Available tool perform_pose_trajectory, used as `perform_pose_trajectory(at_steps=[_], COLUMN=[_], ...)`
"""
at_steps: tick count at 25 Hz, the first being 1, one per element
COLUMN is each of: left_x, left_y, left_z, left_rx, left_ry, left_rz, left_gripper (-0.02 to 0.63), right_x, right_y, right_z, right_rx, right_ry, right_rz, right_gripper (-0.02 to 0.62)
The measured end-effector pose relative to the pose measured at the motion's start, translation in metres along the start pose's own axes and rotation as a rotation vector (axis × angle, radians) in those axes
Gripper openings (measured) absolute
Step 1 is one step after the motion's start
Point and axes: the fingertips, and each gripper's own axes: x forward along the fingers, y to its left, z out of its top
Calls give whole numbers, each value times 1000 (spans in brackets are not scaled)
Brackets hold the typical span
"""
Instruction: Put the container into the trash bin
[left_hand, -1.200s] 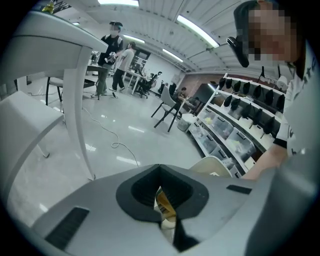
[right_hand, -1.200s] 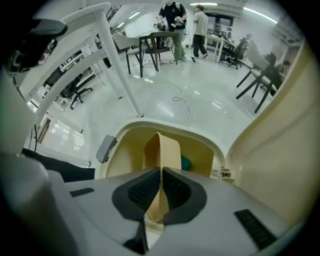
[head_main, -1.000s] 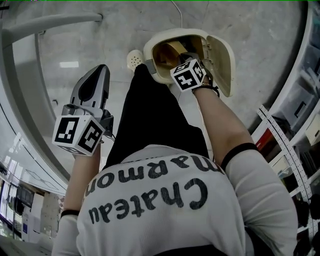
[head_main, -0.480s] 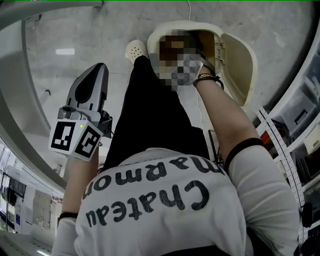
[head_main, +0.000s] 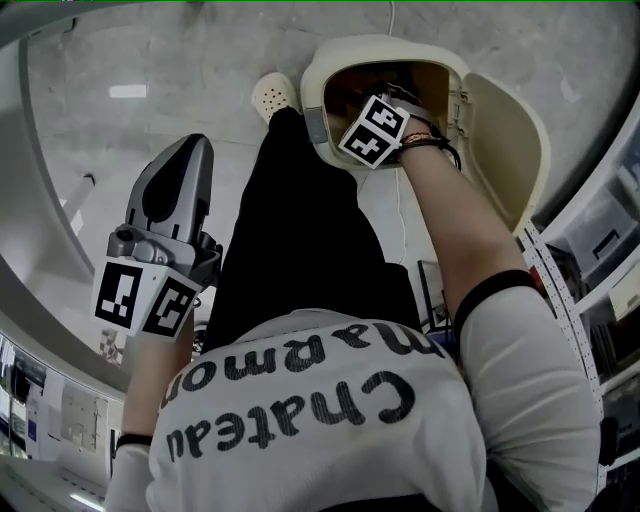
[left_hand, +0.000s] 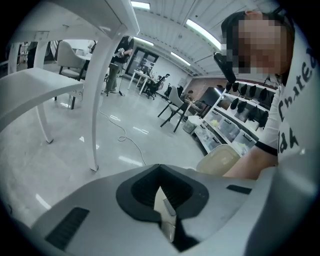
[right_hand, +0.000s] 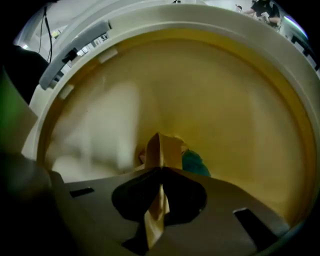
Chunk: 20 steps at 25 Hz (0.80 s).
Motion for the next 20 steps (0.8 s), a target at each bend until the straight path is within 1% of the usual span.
perform_pose_trajectory(at_steps=[5, 11, 20], left_x=[8, 15, 17], left_y=[0, -1, 7], left_z=[6, 4, 9], left_rx=[6, 23, 36], left_ry=[-28, -33, -65], left_rz=[-9, -17, 10], left_gripper=[23, 23, 23], right_x=[13, 18, 26], right_y=[-1, -11, -11], right_z=[-2, -3, -5], right_rx=[-10, 2, -19], right_ry=[18, 18, 26], right_rz=[10, -20, 0], right_gripper=[40, 40, 40])
